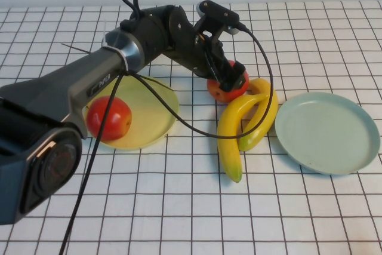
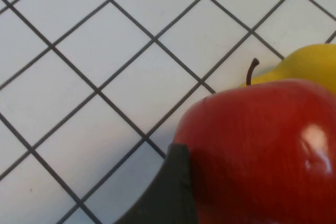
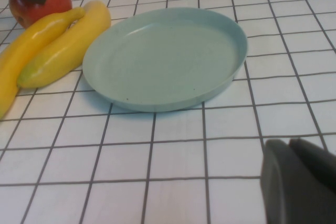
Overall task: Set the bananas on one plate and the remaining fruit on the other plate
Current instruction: Put one type of fruit in the left plate
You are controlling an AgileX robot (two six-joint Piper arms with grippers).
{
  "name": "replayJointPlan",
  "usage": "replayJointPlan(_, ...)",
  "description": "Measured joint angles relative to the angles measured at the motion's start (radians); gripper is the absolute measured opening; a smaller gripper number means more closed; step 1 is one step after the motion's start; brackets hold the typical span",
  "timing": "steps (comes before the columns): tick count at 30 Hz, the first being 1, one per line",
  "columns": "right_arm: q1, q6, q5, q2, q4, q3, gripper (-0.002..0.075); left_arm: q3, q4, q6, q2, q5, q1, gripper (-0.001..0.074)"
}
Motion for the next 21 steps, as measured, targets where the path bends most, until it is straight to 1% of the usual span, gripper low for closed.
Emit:
replayJointPlan(8,0.000,0.000,0.000,0.000,0.000,0.000,-0.0016,-0.004,-0.013,0.010,0.008,-0.012,0.000,0.0668)
replayJointPlan(10,0.000,0.000,0.000,0.000,0.000,0.000,-0.0016,-0.004,-0.013,0.014,0.008,-0.010,0.000,0.0647)
replayJointPlan(13,0.000,0.000,0.000,0.000,0.000,0.000,-0.0016,-0.004,-0.013,0.014,0.008,-0.002,0.000,0.0582)
replayJointPlan(18,0.000,0.000,0.000,0.000,0.000,0.000,-0.0016,-0.004,0.009,0.014,0.003,0.014,0.000,0.0582)
replayJointPlan(21,0.000,0.000,0.000,0.000,0.000,0.000,-0.0016,-0.004,0.077,-0.001,-0.026,0.081,0.002,0.0582)
